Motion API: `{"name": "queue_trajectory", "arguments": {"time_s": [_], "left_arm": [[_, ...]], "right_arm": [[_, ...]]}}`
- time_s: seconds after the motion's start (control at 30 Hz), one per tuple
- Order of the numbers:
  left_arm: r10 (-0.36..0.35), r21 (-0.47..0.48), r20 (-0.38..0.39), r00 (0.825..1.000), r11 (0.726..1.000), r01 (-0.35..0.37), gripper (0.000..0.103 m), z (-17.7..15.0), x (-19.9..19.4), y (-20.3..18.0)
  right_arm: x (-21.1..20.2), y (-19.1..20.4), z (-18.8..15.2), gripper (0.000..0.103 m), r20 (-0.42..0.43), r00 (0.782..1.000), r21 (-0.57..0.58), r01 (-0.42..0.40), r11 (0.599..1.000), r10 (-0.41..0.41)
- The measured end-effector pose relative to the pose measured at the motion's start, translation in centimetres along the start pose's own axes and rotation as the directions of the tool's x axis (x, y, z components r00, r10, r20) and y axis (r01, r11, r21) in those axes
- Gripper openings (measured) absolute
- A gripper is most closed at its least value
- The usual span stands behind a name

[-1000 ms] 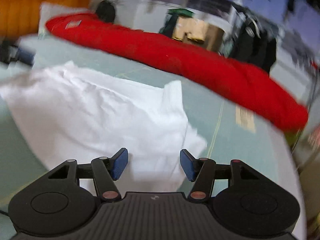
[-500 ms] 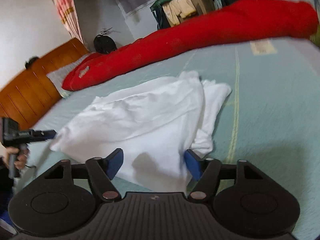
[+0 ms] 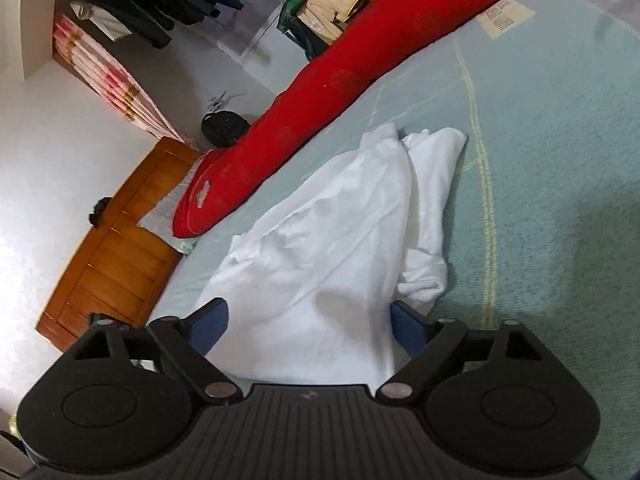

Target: Fold clothes

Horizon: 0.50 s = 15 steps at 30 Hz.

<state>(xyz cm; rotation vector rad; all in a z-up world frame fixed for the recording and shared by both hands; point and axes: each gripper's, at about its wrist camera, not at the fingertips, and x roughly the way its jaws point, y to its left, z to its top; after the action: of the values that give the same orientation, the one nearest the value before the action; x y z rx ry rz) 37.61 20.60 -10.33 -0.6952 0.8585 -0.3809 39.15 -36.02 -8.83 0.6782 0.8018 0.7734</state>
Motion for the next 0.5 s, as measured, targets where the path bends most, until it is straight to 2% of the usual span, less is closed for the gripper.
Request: {"name": "queue_trajectory", "arguments": {"time_s": [0.13,0.2,0.37,0.5], "left_arm": [[-0.013,0.012,0.025,1.0,1.0,0.013,0.062,-0.2,0.0,-0.3],[-0.015,0.012,0.008,1.0,1.0,0.015,0.062,-0.8,0.1,-0.3],[-0.019,0.121,-0.001,1.0,0.992,0.019,0.064,-2.5,-0.2,-1.9],[-0.012,0.111,0.002,1.0,0.994,0.011,0.064,-1.9,0.3,-1.8]], "right_arm": [[-0.1,0.0,0.3,0.092,0.01,0.999,0.016,-0.031,0.999,0.031],[-0.2,-0.3,0.4,0.092,0.015,0.998,0.036,-0.055,0.998,0.055],[-0.9,-0.5,-0.4,0.092,0.009,0.997,0.041,-0.077,0.996,0.077],[-1.2,-0.9,0.0,0.092,0.066,0.993,0.059,-0.098,0.993,0.094]]}}
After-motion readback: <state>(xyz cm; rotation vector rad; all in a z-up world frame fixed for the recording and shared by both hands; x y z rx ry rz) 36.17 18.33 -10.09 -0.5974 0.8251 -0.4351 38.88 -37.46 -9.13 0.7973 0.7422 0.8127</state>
